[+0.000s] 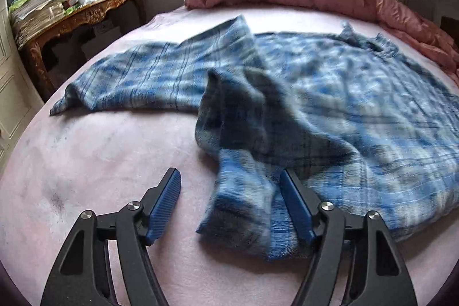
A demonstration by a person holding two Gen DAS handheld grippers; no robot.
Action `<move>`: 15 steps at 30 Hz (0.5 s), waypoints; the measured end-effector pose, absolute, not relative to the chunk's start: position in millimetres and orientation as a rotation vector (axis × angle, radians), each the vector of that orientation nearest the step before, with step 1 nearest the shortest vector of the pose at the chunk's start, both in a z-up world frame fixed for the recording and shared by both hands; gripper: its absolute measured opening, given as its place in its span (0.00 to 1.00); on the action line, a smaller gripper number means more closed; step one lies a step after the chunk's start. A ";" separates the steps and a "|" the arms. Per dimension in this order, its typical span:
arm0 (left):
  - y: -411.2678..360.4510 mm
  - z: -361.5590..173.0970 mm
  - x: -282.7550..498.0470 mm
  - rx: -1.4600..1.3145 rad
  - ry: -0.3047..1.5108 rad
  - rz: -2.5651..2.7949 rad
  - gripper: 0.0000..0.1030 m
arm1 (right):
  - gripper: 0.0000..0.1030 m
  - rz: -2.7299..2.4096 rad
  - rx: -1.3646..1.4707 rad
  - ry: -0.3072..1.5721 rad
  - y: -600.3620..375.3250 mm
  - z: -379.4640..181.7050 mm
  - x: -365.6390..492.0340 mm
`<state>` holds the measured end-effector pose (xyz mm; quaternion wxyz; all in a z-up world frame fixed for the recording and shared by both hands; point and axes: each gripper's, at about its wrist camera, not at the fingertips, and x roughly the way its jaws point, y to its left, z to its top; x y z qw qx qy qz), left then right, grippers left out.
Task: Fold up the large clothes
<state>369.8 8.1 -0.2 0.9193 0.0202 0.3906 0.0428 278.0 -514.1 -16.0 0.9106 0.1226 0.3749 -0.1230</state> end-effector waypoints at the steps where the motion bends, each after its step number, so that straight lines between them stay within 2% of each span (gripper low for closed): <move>1: 5.6 4.4 365.9 0.050 0.769 0.077 0.68 | 0.25 -0.260 0.247 0.753 -513.2 -13.5 274.5; 3: -3.1 19.4 352.0 0.085 0.652 0.064 0.68 | 0.30 -0.284 0.201 0.690 -504.5 -1.6 266.1; 4: -8.5 27.3 343.4 0.106 0.585 0.058 0.68 | 0.40 -0.298 0.166 0.655 -496.5 6.3 260.4; 5: -14.4 35.6 333.5 0.128 0.513 0.048 0.68 | 0.57 -0.306 0.139 0.623 -489.1 14.4 255.3; 7: -27.0 49.8 314.5 0.162 0.393 0.015 0.75 | 0.67 -0.268 0.120 0.572 -471.7 28.3 247.4; 9: -39.3 60.2 302.1 0.152 0.345 -0.068 0.81 | 0.67 -0.164 0.139 0.577 -451.3 38.5 245.5; 12: -64.2 68.9 298.2 0.105 0.415 -0.214 0.82 | 0.83 -0.005 0.179 0.631 -423.5 38.2 251.5; 15: -101.1 67.6 301.6 0.112 0.514 -0.312 0.95 | 0.84 0.006 0.118 0.699 -400.0 25.3 259.5</move>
